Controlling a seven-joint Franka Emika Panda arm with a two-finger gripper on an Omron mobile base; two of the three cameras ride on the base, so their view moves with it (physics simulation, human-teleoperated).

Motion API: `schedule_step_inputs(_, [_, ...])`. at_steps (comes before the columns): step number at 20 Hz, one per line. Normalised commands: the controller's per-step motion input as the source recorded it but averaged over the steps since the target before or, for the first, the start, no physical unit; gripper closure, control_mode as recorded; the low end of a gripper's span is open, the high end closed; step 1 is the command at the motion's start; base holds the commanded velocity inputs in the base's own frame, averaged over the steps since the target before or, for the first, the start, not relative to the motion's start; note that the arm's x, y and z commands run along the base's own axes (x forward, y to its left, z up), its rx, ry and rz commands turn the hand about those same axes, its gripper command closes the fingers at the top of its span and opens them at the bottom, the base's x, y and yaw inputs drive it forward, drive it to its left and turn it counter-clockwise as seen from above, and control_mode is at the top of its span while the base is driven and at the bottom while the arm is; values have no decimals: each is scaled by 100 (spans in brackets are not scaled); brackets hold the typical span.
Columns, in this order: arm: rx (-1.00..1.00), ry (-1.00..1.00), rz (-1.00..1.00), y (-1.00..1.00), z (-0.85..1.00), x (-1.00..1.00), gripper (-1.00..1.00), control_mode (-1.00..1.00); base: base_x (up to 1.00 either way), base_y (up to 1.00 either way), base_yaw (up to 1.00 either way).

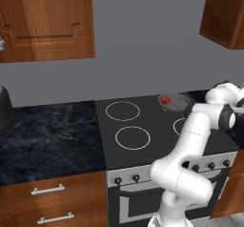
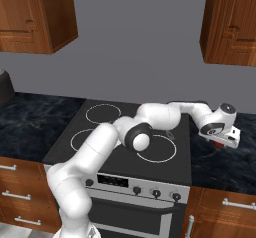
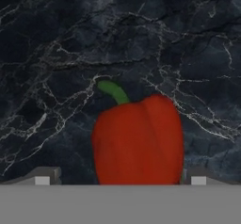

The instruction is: Put the bell pepper and bell pepper in the pan. Then turn on the rear right burner and set the heat to medium.

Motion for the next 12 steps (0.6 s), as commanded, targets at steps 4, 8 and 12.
schedule_step_inputs(4, [0, 0, 0, 0, 0, 0, 100, -100, 0, 0, 0])
schedule_step_inputs(8, [0, 0, 0, 0, 0, 0, 100, -100, 0, 0, 0])
schedule_step_inputs(12, [0, 0, 0, 0, 0, -1, 100, -100, 0, 0, 0])
